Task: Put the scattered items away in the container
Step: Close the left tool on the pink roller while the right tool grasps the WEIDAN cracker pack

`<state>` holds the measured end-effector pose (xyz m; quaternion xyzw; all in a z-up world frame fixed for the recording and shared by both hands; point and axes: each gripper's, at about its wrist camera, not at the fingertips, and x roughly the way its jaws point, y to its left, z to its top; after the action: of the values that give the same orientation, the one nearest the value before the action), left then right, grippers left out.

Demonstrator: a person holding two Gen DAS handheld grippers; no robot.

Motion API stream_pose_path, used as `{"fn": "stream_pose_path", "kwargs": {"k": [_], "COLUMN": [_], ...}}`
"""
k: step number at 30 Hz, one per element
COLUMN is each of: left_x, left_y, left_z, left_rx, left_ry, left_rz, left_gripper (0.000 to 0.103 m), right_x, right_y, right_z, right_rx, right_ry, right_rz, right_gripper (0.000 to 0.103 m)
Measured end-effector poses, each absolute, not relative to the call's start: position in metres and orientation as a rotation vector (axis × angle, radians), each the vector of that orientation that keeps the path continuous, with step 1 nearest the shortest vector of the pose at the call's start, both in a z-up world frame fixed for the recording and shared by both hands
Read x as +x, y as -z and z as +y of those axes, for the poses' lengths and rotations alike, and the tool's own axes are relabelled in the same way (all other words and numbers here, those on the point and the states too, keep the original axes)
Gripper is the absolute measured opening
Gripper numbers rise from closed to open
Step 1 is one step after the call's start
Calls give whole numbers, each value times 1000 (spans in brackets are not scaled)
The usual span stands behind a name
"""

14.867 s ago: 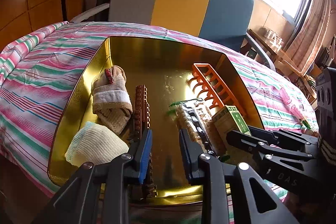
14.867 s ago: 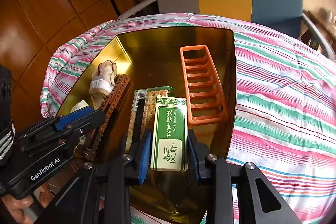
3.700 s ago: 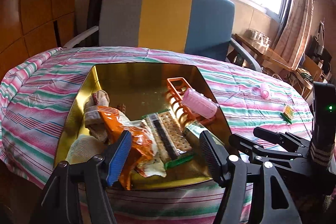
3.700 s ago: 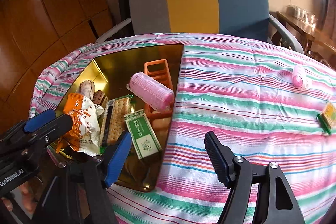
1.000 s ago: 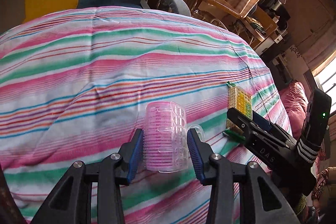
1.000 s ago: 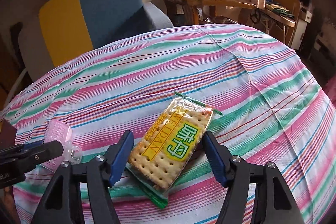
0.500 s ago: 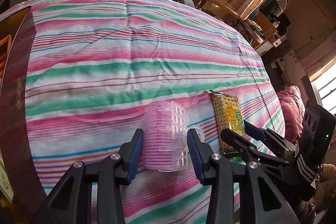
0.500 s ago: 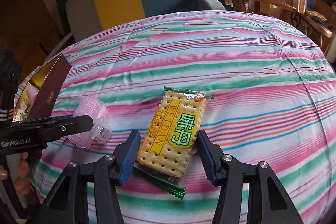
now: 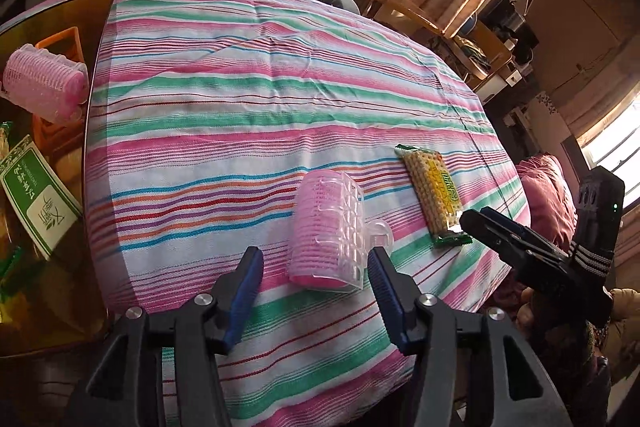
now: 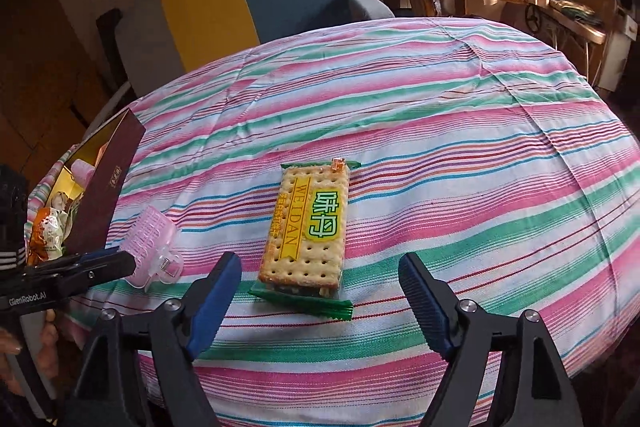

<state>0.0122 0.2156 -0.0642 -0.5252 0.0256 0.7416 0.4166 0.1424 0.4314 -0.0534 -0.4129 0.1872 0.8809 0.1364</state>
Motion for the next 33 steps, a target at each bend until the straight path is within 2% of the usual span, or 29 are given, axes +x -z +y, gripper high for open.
{"fn": "stream_pose_path", "kwargs": {"k": [7, 18, 19, 24, 26, 33], "left_x": [15, 4, 3, 7, 9, 3], "left_y": [57, 72, 73, 75, 76, 72], "left_z": [232, 251, 252, 256, 256, 256], "left_rx": [-1222, -1281, -1287, -1268, -1253, -1282], "left_ry": [-1860, -1825, -1820, -1827, -1831, -1832], "left_rz": [181, 157, 149, 155, 162, 143], "left_gripper": [56, 56, 60, 68, 70, 69], "right_x": [114, 95, 96, 94, 95, 92], "right_y": [56, 73, 75, 82, 83, 84], "right_z": [417, 420, 421, 410, 409, 412], "right_rx": [-1234, -1277, -1273, -1272, -1257, -1272], "right_ry": [-2506, -2422, -2423, -2463, -2473, -2472], "right_rz": [456, 407, 412, 291, 297, 326], "right_gripper": [84, 85, 86, 97, 99, 103]}}
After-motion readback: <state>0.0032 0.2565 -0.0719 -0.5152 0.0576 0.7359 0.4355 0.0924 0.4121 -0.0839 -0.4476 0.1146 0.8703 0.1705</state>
